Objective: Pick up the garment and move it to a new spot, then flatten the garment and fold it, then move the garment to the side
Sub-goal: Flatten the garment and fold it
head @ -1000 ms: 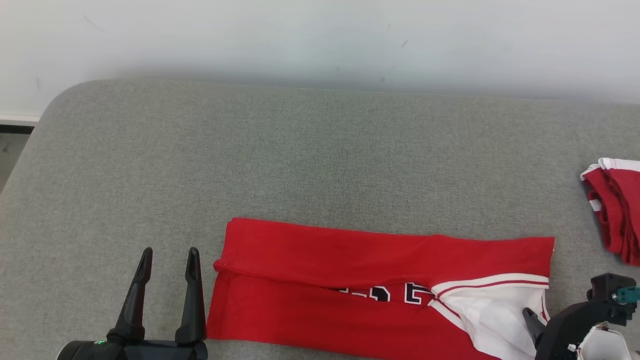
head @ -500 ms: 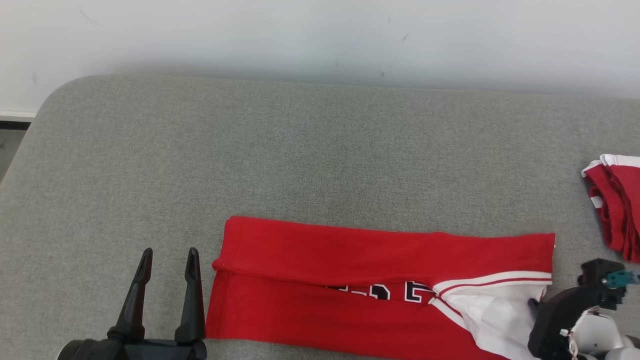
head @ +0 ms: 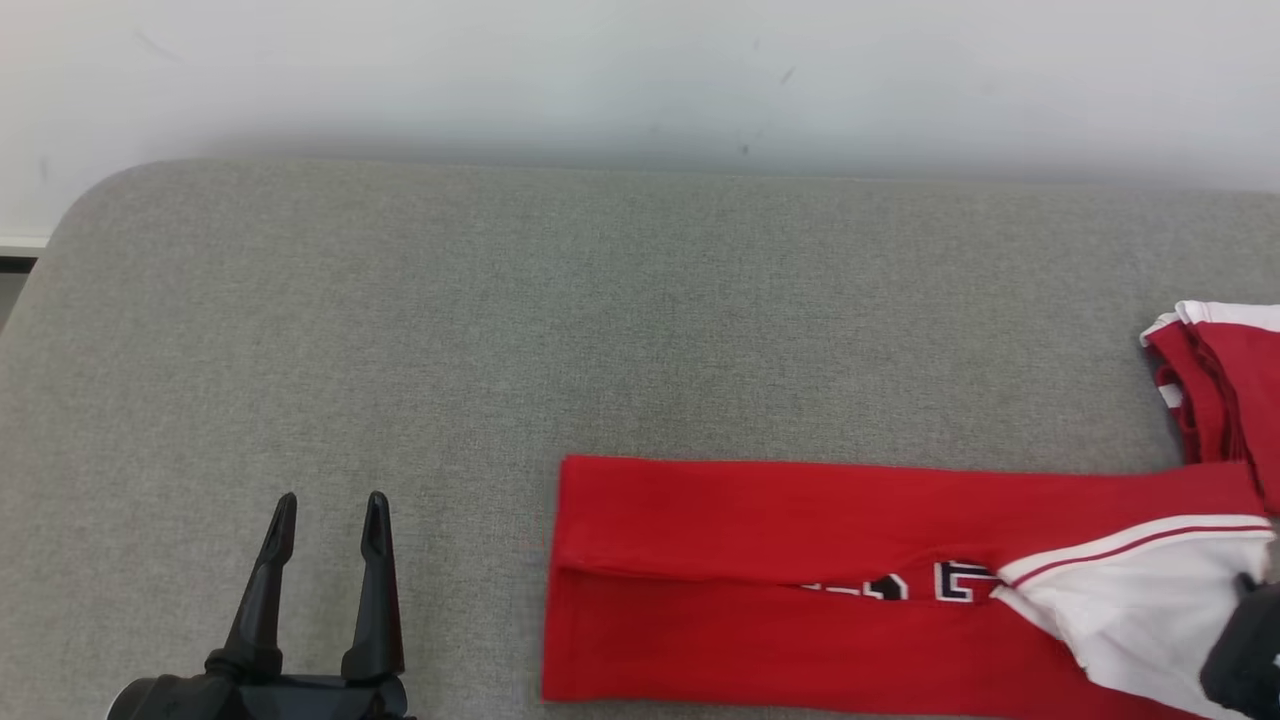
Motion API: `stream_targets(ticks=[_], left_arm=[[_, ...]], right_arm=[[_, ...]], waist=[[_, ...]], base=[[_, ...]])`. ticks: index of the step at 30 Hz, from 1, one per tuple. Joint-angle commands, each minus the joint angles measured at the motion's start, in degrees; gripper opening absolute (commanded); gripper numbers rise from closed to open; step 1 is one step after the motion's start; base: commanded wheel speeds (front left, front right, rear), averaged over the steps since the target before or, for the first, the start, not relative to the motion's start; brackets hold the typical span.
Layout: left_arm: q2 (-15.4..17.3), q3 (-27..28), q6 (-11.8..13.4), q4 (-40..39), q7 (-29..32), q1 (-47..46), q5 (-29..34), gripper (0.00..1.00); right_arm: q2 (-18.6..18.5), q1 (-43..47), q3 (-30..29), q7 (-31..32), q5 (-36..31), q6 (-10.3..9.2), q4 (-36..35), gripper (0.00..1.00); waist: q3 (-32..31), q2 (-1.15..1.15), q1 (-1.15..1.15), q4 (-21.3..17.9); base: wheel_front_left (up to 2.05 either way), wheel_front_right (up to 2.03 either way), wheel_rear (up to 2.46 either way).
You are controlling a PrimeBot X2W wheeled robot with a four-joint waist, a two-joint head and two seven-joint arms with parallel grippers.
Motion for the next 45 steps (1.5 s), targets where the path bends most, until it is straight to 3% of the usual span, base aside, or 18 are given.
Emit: stream_targets(ticks=[1, 6, 10, 20, 32, 45], left_arm=[[-0.1, 0.2, -0.2, 0.0, -0.2, 0.4, -0.2, 1.00], [-0.1, 0.0, -0.4, 0.2, -0.2, 0.0, -0.3, 1.00], [-0.1, -0.1, -0.4, 0.6, -0.2, -0.1, -0.3, 1.00], [-0.1, -0.4, -0.4, 1.4, -0.2, -0.6, -0.7, 1.00], [-0.1, -0.8, -0.6, 2.2, -0.1, -1.4, -1.6, 1.00], [-0.1, -2.2, -0.8, 3.1, -0.2, -1.2, -1.6, 1.00]], right_arm=[[-0.2, 1.0, -1.1, 0.3, -0.8, -0.18, -1.6, 0.00], [-0.1, 1.0, -2.8, 0.7, -2.3, -0.18, -5.8, 0.00], [-0.1, 1.6, 0.1, 1.6, -0.8, -0.18, -8.0, 0.00], [-0.1, 3.7, 20.8, 3.2, 7.9, -0.18, -10.8, 0.00], [-0.1, -0.2, 39.4, 1.7, 11.6, -0.18, -3.9, 0.00], [-0.1, -6.9, 48.4, -4.3, 17.1, -0.17, 7.8, 0.00]], waist=[[-0.1, 0.00, 0.00, -0.4], [-0.2, 0.00, 0.00, -0.9], [-0.4, 0.00, 0.00, -1.1], [-1.0, 0.00, 0.00, -0.4], [-1.0, 0.00, 0.00, 1.5], [-1.2, 0.00, 0.00, 3.8]], base=[[0.00, 0.00, 0.00], [0.00, 0.00, 0.00], [0.00, 0.00, 0.00], [0.00, 0.00, 0.00], [0.00, 0.00, 0.00], [0.00, 0.00, 0.00]])
